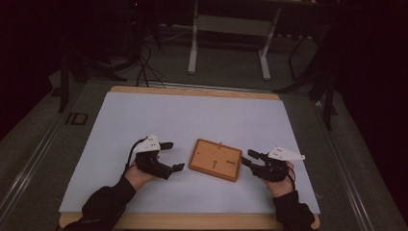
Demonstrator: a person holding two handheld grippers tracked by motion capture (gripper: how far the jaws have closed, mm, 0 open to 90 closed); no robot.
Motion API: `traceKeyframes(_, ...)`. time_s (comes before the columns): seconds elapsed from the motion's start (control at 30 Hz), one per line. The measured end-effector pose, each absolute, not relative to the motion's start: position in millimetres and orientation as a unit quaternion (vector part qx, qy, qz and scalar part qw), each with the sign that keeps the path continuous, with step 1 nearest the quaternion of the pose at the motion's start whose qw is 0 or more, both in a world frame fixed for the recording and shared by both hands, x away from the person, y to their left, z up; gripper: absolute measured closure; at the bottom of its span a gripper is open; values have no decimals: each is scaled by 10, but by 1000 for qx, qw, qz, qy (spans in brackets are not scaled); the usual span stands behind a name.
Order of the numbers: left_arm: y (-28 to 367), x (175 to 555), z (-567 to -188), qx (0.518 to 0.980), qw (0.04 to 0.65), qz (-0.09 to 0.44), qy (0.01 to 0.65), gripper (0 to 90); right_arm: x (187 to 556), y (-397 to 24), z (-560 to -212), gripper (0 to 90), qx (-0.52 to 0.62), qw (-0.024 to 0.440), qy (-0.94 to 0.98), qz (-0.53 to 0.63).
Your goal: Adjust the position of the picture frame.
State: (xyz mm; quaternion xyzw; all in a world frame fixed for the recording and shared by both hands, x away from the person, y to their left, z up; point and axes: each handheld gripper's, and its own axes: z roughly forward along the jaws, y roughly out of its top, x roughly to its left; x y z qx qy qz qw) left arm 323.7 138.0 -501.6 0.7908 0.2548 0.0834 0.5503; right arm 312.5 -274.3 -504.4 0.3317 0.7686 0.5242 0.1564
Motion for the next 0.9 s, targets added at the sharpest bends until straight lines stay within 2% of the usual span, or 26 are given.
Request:
traceKeyframes(0.07,1344,3335,-4999,787,556,83,253,157,3106,-2752,-5030,400,330,158,762,533)
traceKeyframes(0.13,1297,3413,-4999,789,554,83,253,182,3096,-2759,-5025,326,333,159,758,537)
traceKeyframes(0.17,1272,3448,-5003,790,554,87,247,254,3093,-2766,-5026,293,336,156,755,541)
traceKeyframes(0.23,1243,3484,-5009,792,552,91,245,331,3086,-2775,-5029,273,340,152,752,545)
traceKeyframes(0.27,1185,3555,-5026,796,545,92,245,331,3078,-2785,-5031,238,339,150,751,547)
traceKeyframes(0.3,1150,3588,-5035,797,544,94,246,412,3059,-2794,-5030,184,337,146,751,549)
traceKeyframes(0.37,1076,3660,-5046,802,534,98,247,458,3040,-2812,-5031,158,336,142,748,555)
traceKeyframes(0.67,837,3992,-5143,816,504,100,265,694,2926,-2841,-5016,140,331,160,753,546)
traceKeyframes(0.9,690,4209,-5258,830,475,103,274,876,2976,-2885,-5039,141,332,174,754,539)
